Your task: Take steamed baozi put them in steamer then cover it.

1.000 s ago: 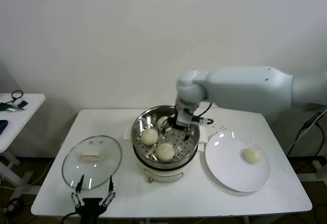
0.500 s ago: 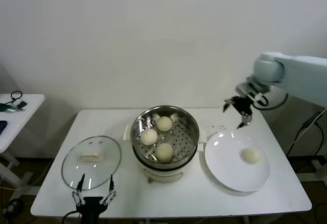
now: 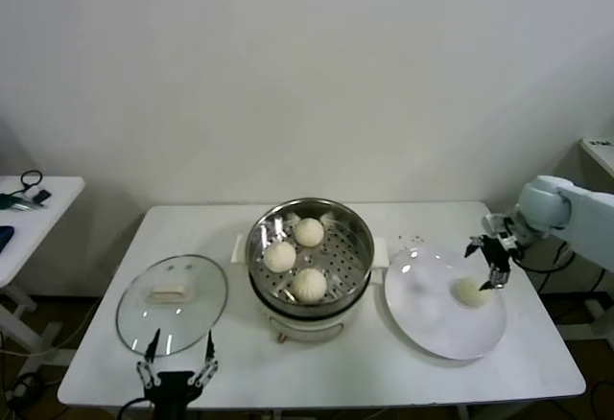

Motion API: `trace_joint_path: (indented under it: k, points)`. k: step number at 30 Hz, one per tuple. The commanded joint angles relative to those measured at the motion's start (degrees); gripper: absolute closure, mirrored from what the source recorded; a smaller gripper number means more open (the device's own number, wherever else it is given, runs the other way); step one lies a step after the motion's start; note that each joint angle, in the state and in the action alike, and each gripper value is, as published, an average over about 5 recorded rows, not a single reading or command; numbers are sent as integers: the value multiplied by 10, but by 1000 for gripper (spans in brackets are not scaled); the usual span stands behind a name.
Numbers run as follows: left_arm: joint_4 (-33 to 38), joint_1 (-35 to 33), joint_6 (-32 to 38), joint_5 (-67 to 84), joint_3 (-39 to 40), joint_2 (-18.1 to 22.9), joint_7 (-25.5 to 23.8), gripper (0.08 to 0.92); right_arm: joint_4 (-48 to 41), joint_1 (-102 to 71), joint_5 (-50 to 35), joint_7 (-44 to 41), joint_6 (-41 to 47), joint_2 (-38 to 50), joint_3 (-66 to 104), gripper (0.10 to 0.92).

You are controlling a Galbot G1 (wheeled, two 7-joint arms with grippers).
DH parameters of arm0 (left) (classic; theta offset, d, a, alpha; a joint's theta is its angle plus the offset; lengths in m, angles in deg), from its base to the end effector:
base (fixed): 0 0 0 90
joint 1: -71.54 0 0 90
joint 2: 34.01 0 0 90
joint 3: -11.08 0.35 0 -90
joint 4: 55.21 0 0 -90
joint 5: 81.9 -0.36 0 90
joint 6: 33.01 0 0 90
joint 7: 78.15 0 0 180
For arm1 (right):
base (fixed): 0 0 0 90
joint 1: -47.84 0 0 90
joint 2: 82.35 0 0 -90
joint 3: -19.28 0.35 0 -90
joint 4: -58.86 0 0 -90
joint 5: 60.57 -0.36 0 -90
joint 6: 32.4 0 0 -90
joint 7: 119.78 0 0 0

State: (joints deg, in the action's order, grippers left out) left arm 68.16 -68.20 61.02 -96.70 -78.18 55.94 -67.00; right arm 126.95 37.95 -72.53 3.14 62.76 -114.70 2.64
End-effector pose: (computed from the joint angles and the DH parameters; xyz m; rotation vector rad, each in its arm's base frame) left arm 0.0783 -0.0038 -0.3276 0.2024 -2.9211 -0.3928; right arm 0.5052 -0.2379 -0.1852 1.2355 -1.3426 1.2878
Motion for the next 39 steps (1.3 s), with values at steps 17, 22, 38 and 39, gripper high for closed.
trace_joint_path:
  k: [17,22,38,39]
  points:
    - [1,-5,2,-2,1,1,4,177,-84,-152,62,25,12,-41,128,205]
    - [1,-6,3,-2,1,1,5,177,-69,-135,60,19,13,-34,117,255]
    - [4,-3,1,-3,7,-1,3,177,138,419,-213,-7,48,-80,-296,340]
    - [5,-3,0,-3,7,-2,3,177,157,450,-234,-6,54,-95,-304,340]
